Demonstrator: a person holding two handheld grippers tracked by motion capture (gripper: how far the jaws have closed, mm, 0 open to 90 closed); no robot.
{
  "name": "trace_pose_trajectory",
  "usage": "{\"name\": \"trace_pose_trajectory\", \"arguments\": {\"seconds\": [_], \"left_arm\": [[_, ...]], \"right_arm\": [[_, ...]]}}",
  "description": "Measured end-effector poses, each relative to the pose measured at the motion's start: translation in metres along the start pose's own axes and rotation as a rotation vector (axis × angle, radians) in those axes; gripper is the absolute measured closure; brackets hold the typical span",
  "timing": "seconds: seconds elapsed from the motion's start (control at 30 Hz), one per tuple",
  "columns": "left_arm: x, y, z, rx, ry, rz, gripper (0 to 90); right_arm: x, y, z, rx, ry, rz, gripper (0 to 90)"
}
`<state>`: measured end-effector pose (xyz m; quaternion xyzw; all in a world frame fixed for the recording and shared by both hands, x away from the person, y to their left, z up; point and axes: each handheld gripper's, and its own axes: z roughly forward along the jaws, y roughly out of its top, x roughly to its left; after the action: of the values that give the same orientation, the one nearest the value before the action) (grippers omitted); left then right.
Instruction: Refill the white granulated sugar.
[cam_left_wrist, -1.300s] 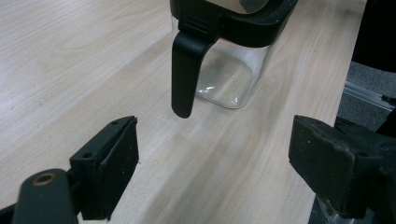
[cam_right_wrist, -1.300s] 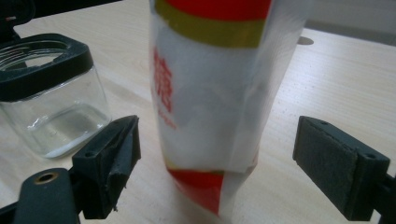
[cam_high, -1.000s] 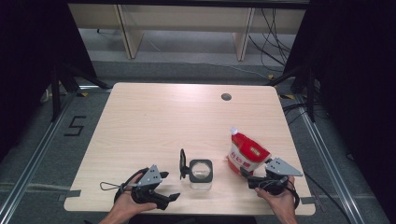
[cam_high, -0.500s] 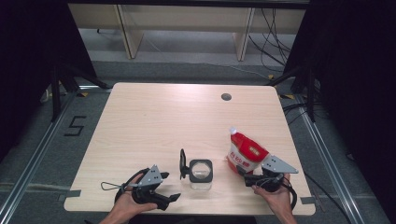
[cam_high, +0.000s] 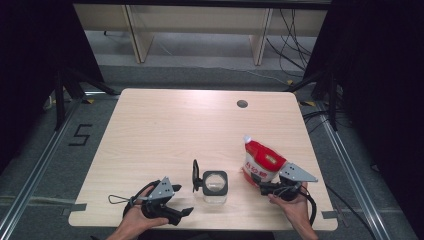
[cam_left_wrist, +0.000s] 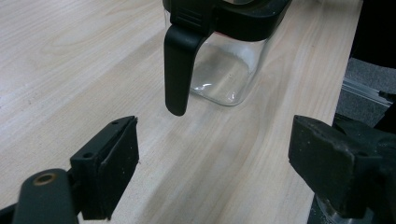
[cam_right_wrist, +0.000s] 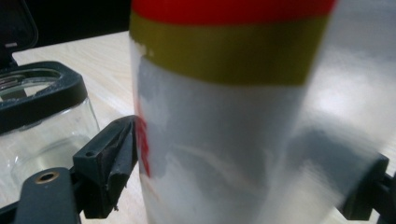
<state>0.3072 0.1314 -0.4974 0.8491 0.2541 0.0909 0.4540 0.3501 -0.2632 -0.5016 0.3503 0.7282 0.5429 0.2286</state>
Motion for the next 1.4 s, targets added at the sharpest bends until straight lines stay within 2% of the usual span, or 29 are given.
{"name": "trace_pose_trajectory", "arguments": {"seconds": [0.03, 0.07, 0.1, 0.17, 0.23, 0.3, 0.33, 0.4, 0.5, 0.53, 0.57, 0.63, 0.67, 0.7, 0.73, 0.77, 0.87, 0.93, 1.0, 1.03, 1.07, 1.1, 1.17, 1.2, 1.23, 1.27, 1.3, 1.33, 1.4], "left_arm": [[0.000, 0.000, 0.000, 0.002, -0.004, 0.007, 15.9], [0.000, 0.000, 0.000, -0.003, -0.007, 0.005, 15.9], [0.000, 0.000, 0.000, -0.003, -0.005, 0.006, 15.9], [0.000, 0.000, 0.000, -0.001, -0.001, 0.006, 15.9], [0.000, 0.000, 0.000, -0.002, -0.004, 0.003, 15.9], [-0.001, 0.000, 0.000, -0.006, -0.008, -0.027, 15.9], [-0.001, 0.000, 0.001, -0.010, -0.007, -0.042, 15.9], [-0.001, 0.000, 0.000, -0.005, -0.007, -0.035, 15.9], [-0.001, 0.000, 0.000, -0.013, 0.001, -0.033, 16.0], [-0.001, 0.000, 0.000, -0.014, 0.002, -0.031, 16.0], [-0.001, 0.000, 0.000, -0.013, -0.002, -0.033, 16.0], [-0.001, 0.000, 0.001, -0.023, 0.002, -0.040, 16.0], [-0.001, 0.000, 0.001, -0.023, 0.002, -0.040, 16.0], [-0.001, 0.000, 0.001, -0.019, 0.003, -0.034, 16.1], [-0.001, -0.001, 0.001, -0.021, 0.004, -0.029, 16.2], [-0.001, -0.001, 0.001, -0.021, 0.003, -0.030, 16.2], [-0.001, -0.001, 0.001, -0.020, 0.000, -0.034, 16.2], [-0.001, -0.001, 0.001, -0.020, -0.002, -0.020, 16.3], [-0.001, -0.001, 0.001, -0.020, -0.001, -0.027, 16.5], [-0.001, -0.001, 0.001, -0.014, 0.001, -0.020, 16.5], [-0.001, -0.001, 0.001, -0.014, 0.000, -0.021, 16.6], [-0.001, -0.001, 0.001, -0.014, 0.001, -0.020, 16.7], [-0.001, -0.001, 0.001, -0.013, 0.000, -0.020, 16.7], [-0.001, -0.001, 0.001, -0.010, 0.002, -0.018, 16.7], [-0.001, -0.001, 0.001, -0.009, 0.000, -0.018, 16.8], [-0.001, -0.001, 0.001, -0.011, 0.005, -0.017, 16.8], [-0.001, 0.000, 0.001, -0.010, 0.000, -0.018, 16.9], [-0.001, 0.000, 0.001, -0.010, 0.000, -0.017, 17.0], [-0.002, -0.001, 0.001, -0.016, 0.001, -0.020, 17.0]], "right_arm": [[-0.002, 0.000, 0.001, -0.012, 0.010, -0.009, 16.2], [-0.004, 0.000, 0.003, -0.026, -0.008, -0.039, 16.3], [-0.004, 0.001, 0.004, -0.042, 0.014, -0.020, 16.3], [-0.006, 0.001, 0.006, -0.048, 0.003, -0.036, 16.2], [-0.007, 0.001, 0.008, -0.068, 0.024, -0.035, 16.2], [-0.009, 0.001, 0.010, -0.090, 0.017, -0.059, 16.4], [-0.008, 0.001, 0.011, -0.110, 0.014, -0.048, 16.5], [-0.009, 0.001, 0.012, -0.113, 0.018, -0.062, 17.2], [-0.008, 0.001, 0.014, -0.112, 0.023, -0.041, 17.9], [-0.007, 0.000, 0.014, -0.097, 0.007, -0.019, 18.2], [-0.008, 0.000, 0.014, -0.091, 0.023, -0.016, 18.7], [-0.010, 0.000, 0.016, -0.104, 0.018, -0.051, 19.7], [-0.008, -0.001, 0.017, -0.114, 0.030, -0.013, 20.2], [-0.008, -0.001, 0.016, -0.086, 0.035, -0.008, 21.1], [-0.008, -0.001, 0.018, -0.099, 0.040, -0.016, 21.9], [-0.009, -0.001, 0.018, -0.086, 0.058, -0.031, 22.5], [-0.011, -0.001, 0.019, -0.102, 0.030, -0.044, 23.0], [-0.011, -0.002, 0.021, -0.103, 0.058, -0.034, 23.8], [-0.009, -0.002, 0.021, -0.092, 0.065, -0.018, 23.9], [-0.011, -0.002, 0.022, -0.111, 0.060, -0.048, 24.3], [-0.010, -0.002, 0.021, -0.093, 0.058, -0.045, 24.8], [-0.007, -0.003, 0.021, -0.084, 0.057, 0.003, 25.0], [-0.008, -0.003, 0.022, -0.083, 0.071, -0.002, 25.4], [-0.009, -0.003, 0.023, -0.088, 0.075, -0.021, 25.6], [-0.008, -0.004, 0.023, -0.099, 0.059, -0.010, 25.8], [-0.006, -0.004, 0.023, -0.098, 0.064, 0.008, 26.1], [-0.007, -0.004, 0.023, -0.070, 0.068, -0.001, 26.7], [-0.008, -0.004, 0.024, -0.075, 0.075, -0.014, 27.3], [-0.006, -0.004, 0.025, -0.100, 0.102, 0.002, 28.9]]}}
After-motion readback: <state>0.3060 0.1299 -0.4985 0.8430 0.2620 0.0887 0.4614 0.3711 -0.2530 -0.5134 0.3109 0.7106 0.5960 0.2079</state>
